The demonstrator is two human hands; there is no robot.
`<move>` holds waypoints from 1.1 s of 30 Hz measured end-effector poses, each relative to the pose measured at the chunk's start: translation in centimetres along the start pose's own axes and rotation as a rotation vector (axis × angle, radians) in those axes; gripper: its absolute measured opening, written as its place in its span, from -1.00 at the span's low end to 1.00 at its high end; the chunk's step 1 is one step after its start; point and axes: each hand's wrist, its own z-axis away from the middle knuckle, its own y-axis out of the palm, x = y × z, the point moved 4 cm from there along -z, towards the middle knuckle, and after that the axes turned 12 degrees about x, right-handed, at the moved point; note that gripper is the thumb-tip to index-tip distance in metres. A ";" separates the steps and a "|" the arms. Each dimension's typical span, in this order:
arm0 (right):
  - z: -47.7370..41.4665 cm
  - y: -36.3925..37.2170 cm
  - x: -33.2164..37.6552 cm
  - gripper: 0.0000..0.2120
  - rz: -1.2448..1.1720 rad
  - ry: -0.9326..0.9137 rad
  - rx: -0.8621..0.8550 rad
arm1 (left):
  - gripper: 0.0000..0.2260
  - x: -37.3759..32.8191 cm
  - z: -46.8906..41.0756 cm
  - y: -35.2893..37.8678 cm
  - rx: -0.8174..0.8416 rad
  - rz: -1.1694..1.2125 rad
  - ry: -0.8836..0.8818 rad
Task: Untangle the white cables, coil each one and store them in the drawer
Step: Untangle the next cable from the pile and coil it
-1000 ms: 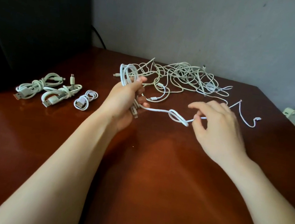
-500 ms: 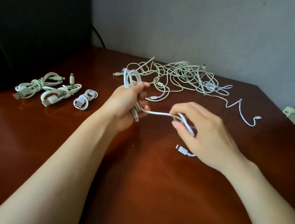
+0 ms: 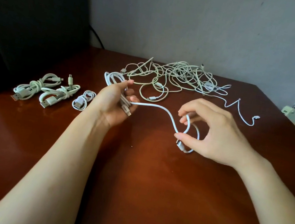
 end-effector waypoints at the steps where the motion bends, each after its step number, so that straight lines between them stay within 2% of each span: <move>1: 0.0 0.0 0.0 -0.66 0.030 -0.006 0.001 | -0.80 -0.1 0.0 -0.1 -0.009 -0.003 0.003; 7: -0.1 -0.3 0.4 -0.72 0.127 -0.077 -0.144 | -0.87 -0.6 0.0 -0.5 -0.130 -0.148 0.120; 10: -0.3 -0.2 1.2 -0.74 0.224 -0.121 -0.225 | -0.80 -0.6 -0.2 -0.3 -0.094 -0.287 0.181; 13: -0.2 -0.1 1.5 -0.77 0.304 -0.128 -0.312 | -0.74 -0.5 -0.1 0.1 0.008 -0.428 0.183; 17: 0.3 -0.7 1.4 -0.76 0.307 -0.099 -0.477 | -0.76 0.3 0.2 1.1 0.168 -0.503 0.067; 21: 0.5 -1.1 2.5 -0.72 0.289 -0.196 -0.533 | -0.76 1.0 0.6 1.7 0.231 -0.554 -0.026; 28: 0.9 -1.1 4.3 -0.72 0.320 -0.307 -0.586 | -0.54 2.8 1.8 3.2 0.474 -0.636 -0.283; 33: 1.1 -1.6 3.8 -0.75 0.406 -0.238 -0.669 | -0.44 3.2 2.4 3.5 0.678 -0.645 -0.378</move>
